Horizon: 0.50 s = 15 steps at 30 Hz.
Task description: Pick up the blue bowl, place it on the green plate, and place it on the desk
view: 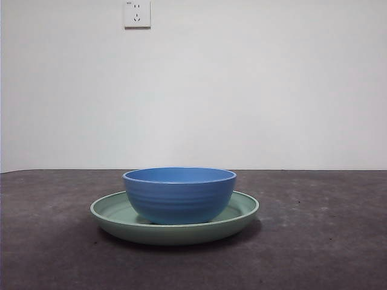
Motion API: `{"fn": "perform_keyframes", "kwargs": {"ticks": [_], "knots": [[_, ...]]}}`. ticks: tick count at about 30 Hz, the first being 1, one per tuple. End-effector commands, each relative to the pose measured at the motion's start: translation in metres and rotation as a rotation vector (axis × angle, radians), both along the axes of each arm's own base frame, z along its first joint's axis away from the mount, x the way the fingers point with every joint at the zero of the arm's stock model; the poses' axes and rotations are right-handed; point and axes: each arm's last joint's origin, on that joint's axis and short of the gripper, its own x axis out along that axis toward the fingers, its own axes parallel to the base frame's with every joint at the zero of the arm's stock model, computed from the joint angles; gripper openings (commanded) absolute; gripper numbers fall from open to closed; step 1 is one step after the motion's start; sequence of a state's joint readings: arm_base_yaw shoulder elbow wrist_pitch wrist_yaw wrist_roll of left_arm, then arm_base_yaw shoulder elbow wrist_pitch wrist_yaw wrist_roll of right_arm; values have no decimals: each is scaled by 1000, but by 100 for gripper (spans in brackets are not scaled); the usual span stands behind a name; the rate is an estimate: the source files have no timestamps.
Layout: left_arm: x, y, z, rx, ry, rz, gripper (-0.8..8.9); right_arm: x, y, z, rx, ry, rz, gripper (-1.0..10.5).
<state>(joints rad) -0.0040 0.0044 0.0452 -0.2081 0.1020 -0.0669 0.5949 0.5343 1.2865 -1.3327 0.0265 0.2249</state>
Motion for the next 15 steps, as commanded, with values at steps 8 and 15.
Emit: {"fn": "perform_keyframes", "kwargs": {"ticks": [8,15], "knots": [[2,0,-9,33,4,0,27,-1,0,5,15,-19,4,14],[2,0,-9,33,4,0,27,-1,0,5,15,-19,4,14]]}}
